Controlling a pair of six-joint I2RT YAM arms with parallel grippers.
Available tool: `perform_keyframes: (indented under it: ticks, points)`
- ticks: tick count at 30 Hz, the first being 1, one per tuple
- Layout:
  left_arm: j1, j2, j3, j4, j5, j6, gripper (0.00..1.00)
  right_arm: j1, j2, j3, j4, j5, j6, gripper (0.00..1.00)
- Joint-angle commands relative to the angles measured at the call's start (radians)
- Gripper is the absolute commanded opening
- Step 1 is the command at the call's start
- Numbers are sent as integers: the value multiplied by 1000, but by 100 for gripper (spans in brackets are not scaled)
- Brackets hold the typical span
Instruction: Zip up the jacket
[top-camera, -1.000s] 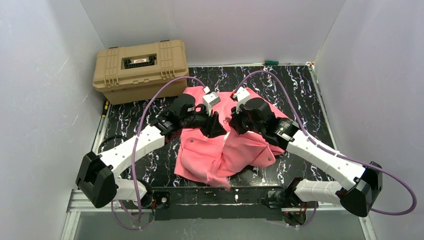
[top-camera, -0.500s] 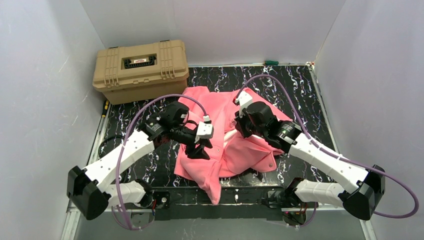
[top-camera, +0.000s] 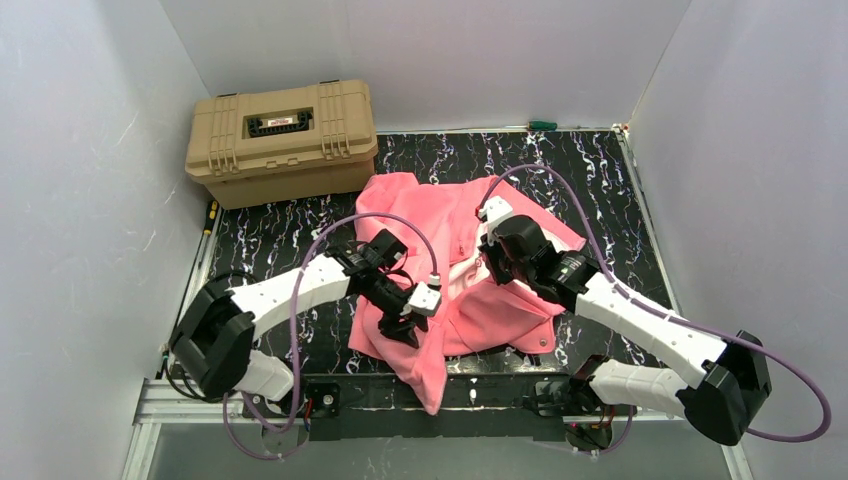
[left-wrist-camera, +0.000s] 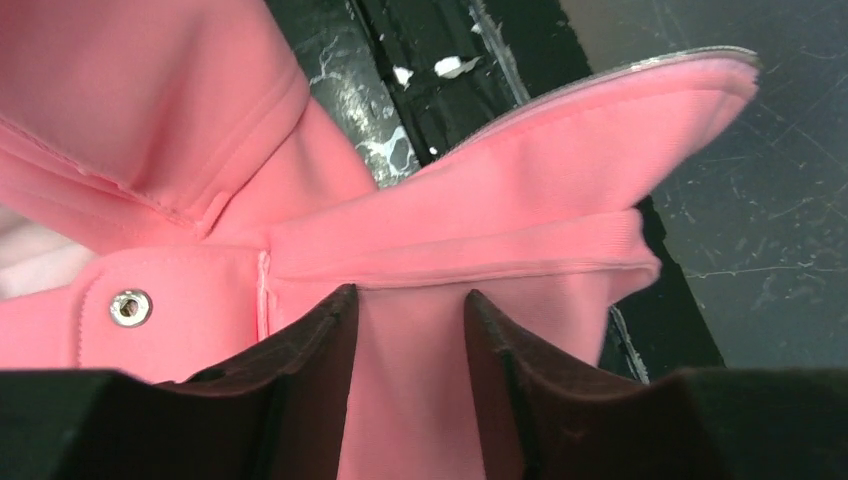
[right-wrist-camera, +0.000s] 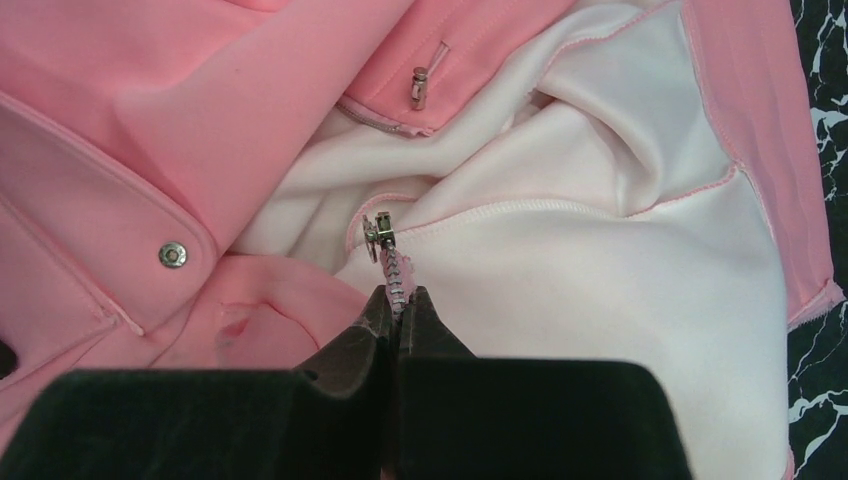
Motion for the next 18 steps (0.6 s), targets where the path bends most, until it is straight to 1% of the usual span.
perform_keyframes:
  ticks: [1,3,5,7,10,13,14,15,16,18]
  points:
    - [-13,82,27,54,-38,12,37,-30,8,-11,85,33,1,1]
    - [-14,96,3,137,-75,-54,25,-49,8,-16,95,22,-4,1]
    - [-15,105,-23,243,-124,-137,0,-69,3,-25,114,1,-3,1]
    - [-14,130,-27,327,-177,-199,0,-81,5,-32,124,-13,-2,1]
    - [19,185,8,367,-193,-247,0,-92,4,-41,127,-23,-7,1]
    - [65,235,70,360,-194,-230,0,-104,-2,-50,130,-29,-20,1]
    - [88,245,100,320,-154,-206,0,-106,-4,-54,128,-33,-21,1]
    - [113,251,141,188,-91,-95,12,-107,-5,-55,123,-35,-24,1]
    - [131,257,196,11,-37,60,29,-109,-8,-58,118,-37,-27,1]
    - [159,245,274,-312,12,376,60,-112,-16,-65,110,-38,-35,1]
